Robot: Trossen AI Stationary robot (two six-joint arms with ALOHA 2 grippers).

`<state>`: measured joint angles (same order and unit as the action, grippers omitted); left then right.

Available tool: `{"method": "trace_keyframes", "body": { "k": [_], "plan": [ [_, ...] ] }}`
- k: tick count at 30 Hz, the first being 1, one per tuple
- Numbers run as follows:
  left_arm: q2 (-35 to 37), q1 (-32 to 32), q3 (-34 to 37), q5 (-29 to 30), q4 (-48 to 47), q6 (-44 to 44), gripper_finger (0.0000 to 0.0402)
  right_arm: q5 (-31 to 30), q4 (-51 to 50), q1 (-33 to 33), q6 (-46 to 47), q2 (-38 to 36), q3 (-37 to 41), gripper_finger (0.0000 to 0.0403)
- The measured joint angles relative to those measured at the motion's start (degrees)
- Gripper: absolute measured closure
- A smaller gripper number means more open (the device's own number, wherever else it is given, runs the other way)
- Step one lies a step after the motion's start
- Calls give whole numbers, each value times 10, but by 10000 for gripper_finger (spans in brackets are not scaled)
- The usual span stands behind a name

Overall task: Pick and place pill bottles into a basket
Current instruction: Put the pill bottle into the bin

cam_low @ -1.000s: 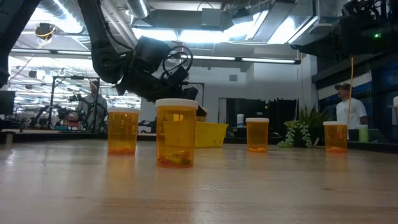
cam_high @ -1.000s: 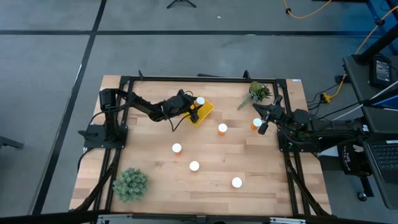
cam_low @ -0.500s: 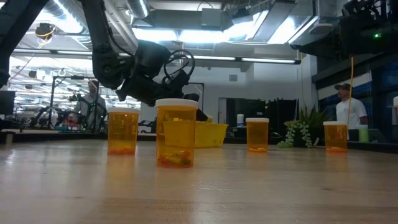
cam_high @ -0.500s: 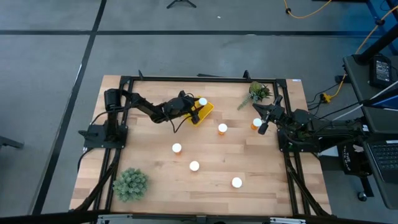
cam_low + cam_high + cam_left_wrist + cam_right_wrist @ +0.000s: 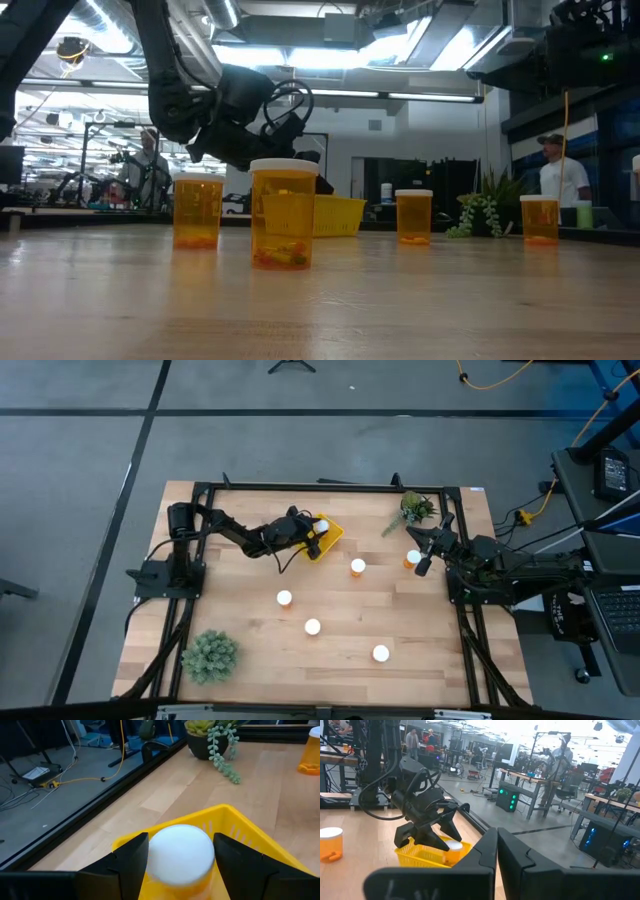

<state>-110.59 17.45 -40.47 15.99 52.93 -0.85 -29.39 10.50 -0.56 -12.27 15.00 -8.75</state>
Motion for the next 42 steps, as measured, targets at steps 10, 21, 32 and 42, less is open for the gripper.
{"method": "trace_keyframes", "body": {
  "k": [10,21,32,42],
  "plan": [
    [0,0,0,9,0,-42,184,0,0,0,0,0,0,385],
    [0,-2,0,40,0,-80,184,0,0,0,0,0,0,385],
    [1,-10,0,34,39,-129,184,0,0,0,0,0,0,385],
    [62,-22,0,40,32,-149,184,0,-1,0,0,0,0,385]
  ]
}}
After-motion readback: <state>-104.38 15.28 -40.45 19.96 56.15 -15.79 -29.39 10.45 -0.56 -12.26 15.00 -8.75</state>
